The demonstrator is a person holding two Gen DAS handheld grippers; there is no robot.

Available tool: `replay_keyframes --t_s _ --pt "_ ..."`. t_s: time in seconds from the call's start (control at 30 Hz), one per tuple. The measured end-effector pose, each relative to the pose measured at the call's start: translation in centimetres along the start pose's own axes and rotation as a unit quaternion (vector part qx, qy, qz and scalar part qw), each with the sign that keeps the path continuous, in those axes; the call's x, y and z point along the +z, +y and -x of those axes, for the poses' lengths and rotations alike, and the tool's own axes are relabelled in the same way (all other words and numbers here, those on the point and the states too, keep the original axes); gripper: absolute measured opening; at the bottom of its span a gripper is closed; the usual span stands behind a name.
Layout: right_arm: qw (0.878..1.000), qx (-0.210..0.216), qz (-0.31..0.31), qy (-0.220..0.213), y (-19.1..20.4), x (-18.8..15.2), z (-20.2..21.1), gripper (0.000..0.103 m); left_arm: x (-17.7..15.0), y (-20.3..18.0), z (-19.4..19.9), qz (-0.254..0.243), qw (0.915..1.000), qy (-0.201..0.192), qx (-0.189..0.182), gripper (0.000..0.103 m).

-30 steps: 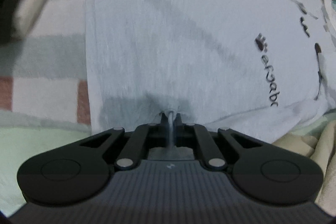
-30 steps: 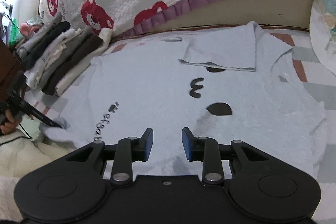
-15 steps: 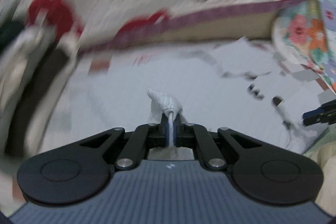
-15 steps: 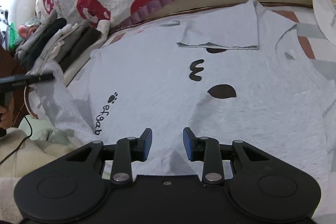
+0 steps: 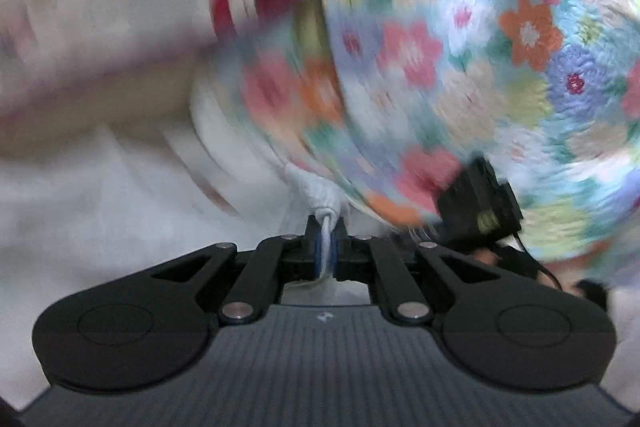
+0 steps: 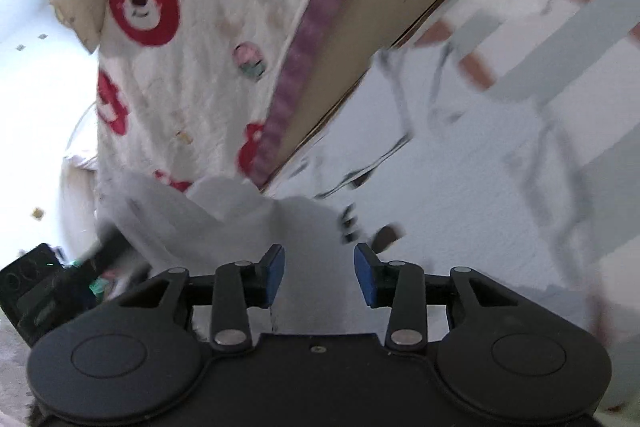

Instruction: Fold clothes

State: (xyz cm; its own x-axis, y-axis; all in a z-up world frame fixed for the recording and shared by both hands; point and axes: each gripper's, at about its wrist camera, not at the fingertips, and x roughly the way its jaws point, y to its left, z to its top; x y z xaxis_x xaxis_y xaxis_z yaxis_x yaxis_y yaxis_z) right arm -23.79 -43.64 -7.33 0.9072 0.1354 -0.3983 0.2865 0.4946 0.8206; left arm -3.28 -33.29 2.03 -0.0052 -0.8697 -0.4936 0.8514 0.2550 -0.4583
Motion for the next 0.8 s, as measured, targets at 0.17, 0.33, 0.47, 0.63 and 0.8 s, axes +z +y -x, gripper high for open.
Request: replay_keyframes --t_s 0.17,0.33,0.47,0.63,0.8 --pt "0.997 -0.058 -0.046 0.007 -3.0 -0.8 0.9 0.047 -4.1 3.2 -6.2 0.069 0.9917 0.082 0.071 0.03" --pt "0.995 -0.058 -0.081 0.016 -4.8 -1.7 1.1 0.047 -4.4 4.8 -2.3 0.094 0.9866 0.062 0.118 0.046" --pt "0.995 -0.069 -0.077 0.01 -5.2 -1.5 0.6 0.052 -4.9 6.6 0.2 0.091 0.9725 0.083 0.198 0.048" --pt "0.991 -0.126 0.023 0.038 -3.6 -1.4 -0.8 0.057 -8.3 8.4 3.2 0.151 0.9642 0.07 0.207 0.048" --pt "0.99 -0.119 0.038 0.058 -3.8 -2.1 -2.8 0.057 -8.7 8.4 3.1 0.142 0.9629 0.061 0.222 0.047"
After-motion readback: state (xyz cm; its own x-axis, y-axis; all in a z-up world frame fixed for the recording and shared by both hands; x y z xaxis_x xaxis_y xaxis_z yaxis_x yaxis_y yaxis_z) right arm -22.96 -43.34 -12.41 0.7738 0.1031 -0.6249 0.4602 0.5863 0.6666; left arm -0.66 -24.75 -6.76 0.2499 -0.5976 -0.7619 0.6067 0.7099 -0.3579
